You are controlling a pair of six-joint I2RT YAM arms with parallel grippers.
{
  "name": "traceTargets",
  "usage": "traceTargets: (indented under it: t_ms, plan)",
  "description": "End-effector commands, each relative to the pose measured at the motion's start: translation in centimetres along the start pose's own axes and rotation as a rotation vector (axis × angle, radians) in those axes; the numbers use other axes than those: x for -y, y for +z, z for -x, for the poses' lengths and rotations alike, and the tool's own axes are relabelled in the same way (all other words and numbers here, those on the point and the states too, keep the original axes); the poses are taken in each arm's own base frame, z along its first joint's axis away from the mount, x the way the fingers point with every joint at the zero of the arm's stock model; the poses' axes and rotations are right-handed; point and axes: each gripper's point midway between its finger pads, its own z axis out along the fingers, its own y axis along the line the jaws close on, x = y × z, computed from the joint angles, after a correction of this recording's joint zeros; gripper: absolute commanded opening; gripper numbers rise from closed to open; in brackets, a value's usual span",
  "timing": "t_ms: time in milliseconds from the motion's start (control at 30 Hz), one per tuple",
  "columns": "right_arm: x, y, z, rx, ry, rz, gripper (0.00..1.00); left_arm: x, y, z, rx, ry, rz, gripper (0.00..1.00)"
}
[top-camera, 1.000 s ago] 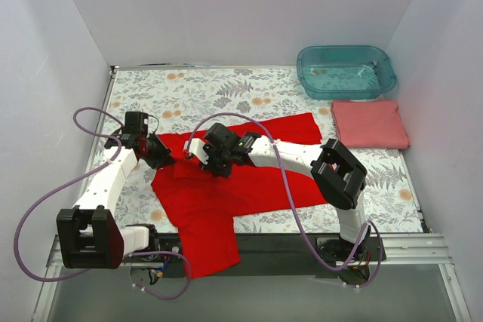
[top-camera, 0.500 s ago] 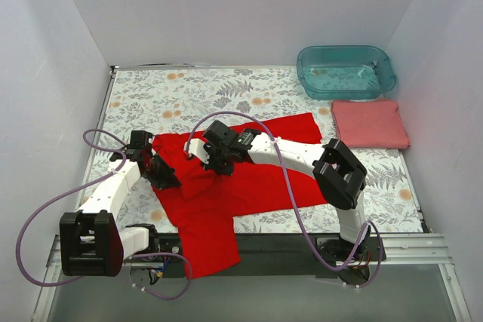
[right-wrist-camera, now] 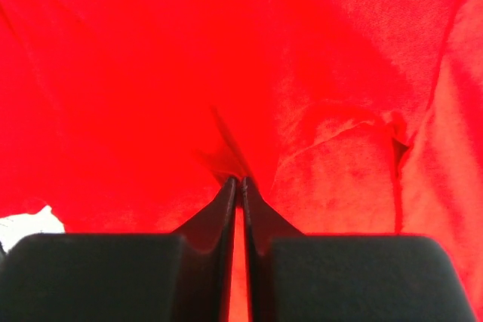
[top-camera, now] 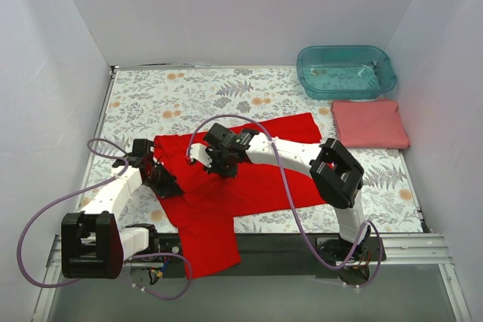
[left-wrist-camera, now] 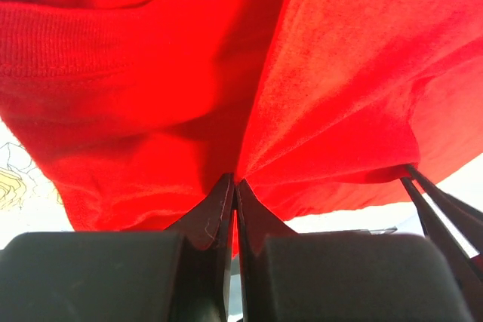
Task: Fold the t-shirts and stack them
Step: Fold the tshirt
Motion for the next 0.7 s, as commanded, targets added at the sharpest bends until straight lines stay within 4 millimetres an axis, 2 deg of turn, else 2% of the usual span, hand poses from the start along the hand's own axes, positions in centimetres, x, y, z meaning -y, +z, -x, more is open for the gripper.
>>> traceTargets:
  t_ms: [0,33,67,100,133,167,200,233,300,333,400,433,500,533,667]
  plan:
    - [0.1,0.1,0.2,-0.016,-0.006,0.016,0.29,0.0,-0.4,-0.5,0.005,-0.009,-0.022,0.07]
    - [0.3,0.0,0.2,-0.015,-0.001,0.007,0.32,0.0,-0.3,-0.4,0.012,-0.013,-0.018,0.11]
    - [0.5,-0.2,0.4,-0.013,0.003,-0.006,0.36,0.7,-0.9,0.3,0.042,-0.005,-0.035,0.17]
    - [0.9,-0.6,0.7,-0.004,0.008,-0.019,0.39,0.8,-1.2,1.1,0.08,-0.004,-0.023,0.23]
    - [1.8,-1.1,0.8,0.005,0.026,-0.044,0.44,1.1,-1.6,1.9,0.117,0.003,-0.016,0.33]
    - [2.5,-1.5,0.8,0.009,0.042,-0.063,0.46,2.1,-2.5,3.2,0.165,0.018,-0.02,0.36]
    - [3.5,-2.0,0.8,0.015,0.061,-0.086,0.48,2.3,-2.8,4.2,0.203,0.026,-0.009,0.39]
    - [5.6,-2.7,0.1,0.014,0.109,-0.13,0.49,2.0,-3.3,5.9,0.283,0.025,0.031,0.42]
    - [8.1,-3.9,-0.4,0.043,0.202,-0.165,0.5,2.7,-4.1,8.4,0.378,0.031,0.031,0.51]
    - [10.7,-5.1,-1.9,0.066,0.287,-0.186,0.5,2.2,-4.6,10.7,0.448,0.007,0.064,0.53]
    - [13.7,-6.5,-3.1,0.128,0.442,-0.224,0.48,2.8,-5.0,13.7,0.532,-0.016,0.052,0.54]
    - [16.6,-7.9,-5.4,0.155,0.539,-0.269,0.47,2.9,-4.6,14.8,0.544,-0.028,0.063,0.54]
    - [19.4,-9.1,-7.3,0.208,0.687,-0.333,0.46,3.8,-4.1,16.9,0.573,-0.042,0.038,0.54]
    - [21.2,-10.2,-9.6,0.22,0.767,-0.37,0.46,3.9,-3.2,17.8,0.563,-0.051,0.057,0.54]
    - [23.4,-12.2,-13.2,0.265,0.884,-0.422,0.45,5.5,-1.8,20.2,0.559,-0.049,0.044,0.53]
